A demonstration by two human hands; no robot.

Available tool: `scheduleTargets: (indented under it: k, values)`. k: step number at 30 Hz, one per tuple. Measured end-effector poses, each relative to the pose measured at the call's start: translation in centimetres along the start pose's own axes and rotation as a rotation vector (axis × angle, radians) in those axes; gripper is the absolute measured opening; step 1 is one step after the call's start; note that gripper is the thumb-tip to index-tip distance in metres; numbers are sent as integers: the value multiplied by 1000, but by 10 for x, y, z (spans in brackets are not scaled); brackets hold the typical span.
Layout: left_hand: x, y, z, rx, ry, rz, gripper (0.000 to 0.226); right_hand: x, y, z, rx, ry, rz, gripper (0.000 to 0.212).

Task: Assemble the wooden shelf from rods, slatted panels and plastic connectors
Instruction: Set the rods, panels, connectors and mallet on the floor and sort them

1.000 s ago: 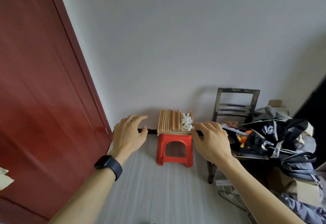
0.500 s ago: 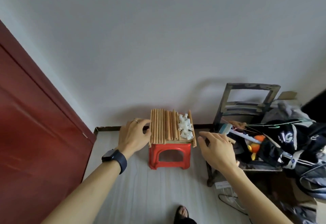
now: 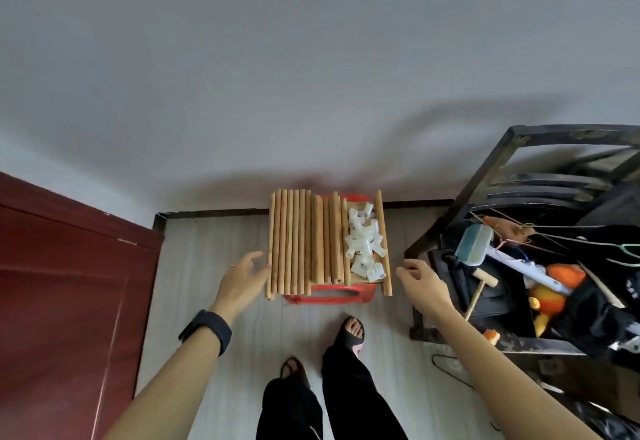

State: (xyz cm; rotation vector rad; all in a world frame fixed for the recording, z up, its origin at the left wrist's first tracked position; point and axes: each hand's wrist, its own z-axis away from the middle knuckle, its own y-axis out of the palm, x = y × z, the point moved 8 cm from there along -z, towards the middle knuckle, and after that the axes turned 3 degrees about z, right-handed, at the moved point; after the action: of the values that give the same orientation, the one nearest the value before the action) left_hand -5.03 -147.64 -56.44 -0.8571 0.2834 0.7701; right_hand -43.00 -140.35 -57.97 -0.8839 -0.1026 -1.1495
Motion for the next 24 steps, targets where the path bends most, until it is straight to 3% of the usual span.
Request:
scheduleTargets:
  k: [4, 8, 13, 18, 20, 24]
  values:
    - [15, 30, -50, 41, -112, 9, 52, -51, 9, -62, -2, 208, -38, 48]
    - [8, 64, -91, 17, -116, 21, 54, -91, 38, -97, 51, 270, -36, 46]
    - [-19, 101, -117, -140, 27, -313, 66, -107, 74, -110, 128, 264, -162, 39]
    - [22, 106, -158, -318, -335, 131, 68, -108, 87, -115, 172, 248, -295, 41]
    - [43, 107, -172, -264, -424, 246, 67, -111, 92, -122, 181, 233, -277, 41]
    - [67, 106, -196, -75, -423, 395, 71, -109, 102, -132, 227, 211, -274, 42]
